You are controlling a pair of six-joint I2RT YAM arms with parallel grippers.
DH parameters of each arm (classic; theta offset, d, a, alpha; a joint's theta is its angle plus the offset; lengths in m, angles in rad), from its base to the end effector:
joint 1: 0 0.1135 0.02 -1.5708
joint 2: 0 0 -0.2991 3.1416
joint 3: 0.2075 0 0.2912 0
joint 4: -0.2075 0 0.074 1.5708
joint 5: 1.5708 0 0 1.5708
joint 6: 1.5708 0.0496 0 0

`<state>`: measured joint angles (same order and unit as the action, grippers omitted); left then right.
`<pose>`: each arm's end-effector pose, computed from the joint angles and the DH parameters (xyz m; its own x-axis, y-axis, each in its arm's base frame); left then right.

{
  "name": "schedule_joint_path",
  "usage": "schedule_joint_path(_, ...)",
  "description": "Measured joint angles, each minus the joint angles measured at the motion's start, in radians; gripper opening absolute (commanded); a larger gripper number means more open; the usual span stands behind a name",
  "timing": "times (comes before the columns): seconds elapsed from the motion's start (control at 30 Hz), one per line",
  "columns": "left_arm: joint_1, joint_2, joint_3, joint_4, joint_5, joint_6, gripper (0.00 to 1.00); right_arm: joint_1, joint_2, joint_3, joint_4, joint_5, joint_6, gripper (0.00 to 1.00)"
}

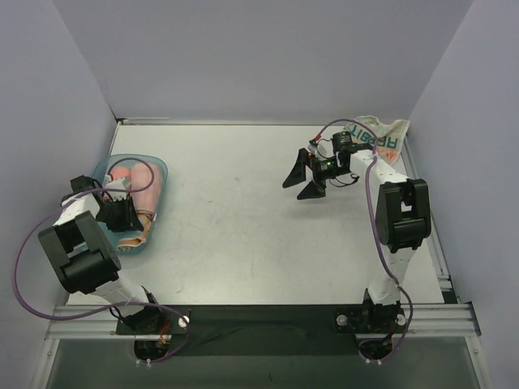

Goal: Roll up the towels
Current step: Place the rolled towel into the container

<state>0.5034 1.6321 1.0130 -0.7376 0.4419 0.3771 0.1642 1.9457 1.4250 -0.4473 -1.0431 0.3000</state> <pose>0.2997 0.1408 0.1794 -0.9271 -0.1306 -0.3514 -0.0162 0.9505 -0.3103 0.4494 0.1179 0.2206 -0.9435 -0.0055 -0.3313 -0.3001 0.4379 0.8475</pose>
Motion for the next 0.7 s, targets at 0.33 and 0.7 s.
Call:
schedule_joint_path(0.33,0.000,-0.017,-0.040,0.103,0.026,0.014,0.25,0.000,0.000,0.000,0.000,-0.001,-0.010,1.00)
schedule_joint_path(0.7,0.004,-0.042,-0.012,0.017,-0.014,0.064,0.58,0.000,0.000,0.000,-0.001,-0.019,-0.013,1.00)
